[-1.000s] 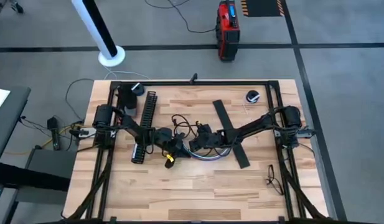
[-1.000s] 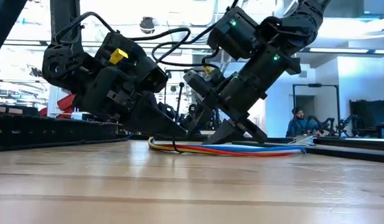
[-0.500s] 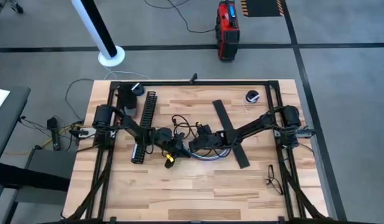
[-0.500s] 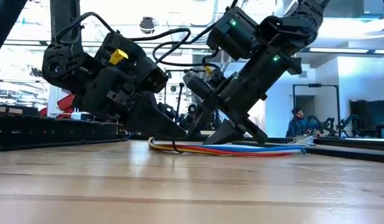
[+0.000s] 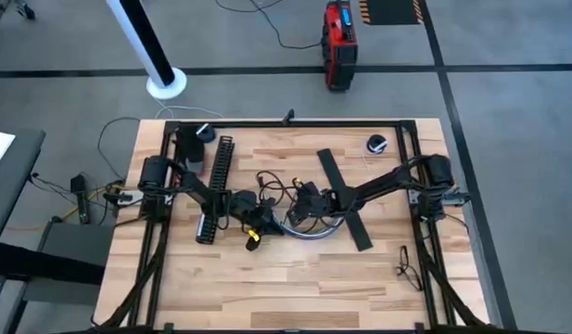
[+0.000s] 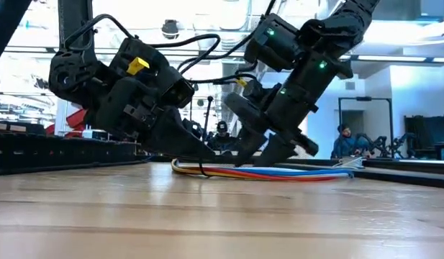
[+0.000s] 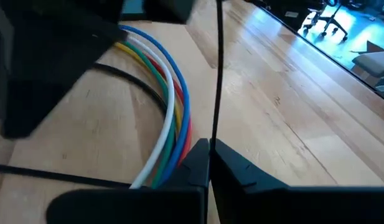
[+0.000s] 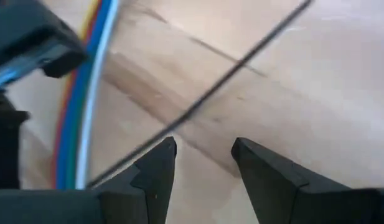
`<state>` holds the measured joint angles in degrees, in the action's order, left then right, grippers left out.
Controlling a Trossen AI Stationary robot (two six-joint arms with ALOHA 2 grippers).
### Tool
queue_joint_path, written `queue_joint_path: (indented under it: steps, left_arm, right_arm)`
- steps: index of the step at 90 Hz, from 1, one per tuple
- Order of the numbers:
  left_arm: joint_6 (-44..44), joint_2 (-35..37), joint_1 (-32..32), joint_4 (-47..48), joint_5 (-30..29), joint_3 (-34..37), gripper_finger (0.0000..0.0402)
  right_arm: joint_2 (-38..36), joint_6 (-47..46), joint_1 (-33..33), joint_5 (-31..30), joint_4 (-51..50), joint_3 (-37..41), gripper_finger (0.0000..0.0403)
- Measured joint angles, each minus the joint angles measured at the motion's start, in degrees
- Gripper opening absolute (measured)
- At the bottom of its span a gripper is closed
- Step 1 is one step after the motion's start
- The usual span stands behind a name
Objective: Ziptie cables
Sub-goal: Wrap the black zip tie on the cable
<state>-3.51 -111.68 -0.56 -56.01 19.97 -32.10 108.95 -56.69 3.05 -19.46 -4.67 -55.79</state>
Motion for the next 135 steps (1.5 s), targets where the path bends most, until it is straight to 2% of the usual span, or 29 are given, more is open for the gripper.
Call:
queue_joint_path:
  steps: [32,66,82,92,107,111,135]
  left_arm:
    - [0.02,0.0,0.02,-0.02,0.03,0.0,0.0]
    - [0.2,0.0,0.02,0.0,0.02,0.0,0.0]
    - [-0.04,0.0,0.02,0.15,0.04,0.0,0.0]
    - [-0.24,0.0,0.02,0.82,0.04,0.0,0.0]
    - [-0.03,0.0,0.02,1.36,0.04,0.0,0.0]
    - [-0.06,0.0,0.02,1.36,0.04,0.0,0.0]
    - [-0.28,0.0,0.0,1.2,0.42,0.0,0.0]
  right_arm:
    - [3.67,-3.69,-0.07,-0.49,7.99,-0.09,0.0176]
    - [5.62,-2.32,-0.63,-0.41,13.03,-0.15,0.0175]
    - [8.98,-2.56,-0.68,1.86,19.54,-0.42,0.0171]
    - [9.01,-1.02,-0.27,1.88,19.09,-0.38,0.0141]
    - [9.09,1.67,0.14,1.69,18.24,-0.26,0.0032]
    - [9.12,3.1,0.4,1.5,18.19,-0.26,0.0014]
    - [8.52,12.03,2.1,-0.94,17.91,-0.22,0.0002]
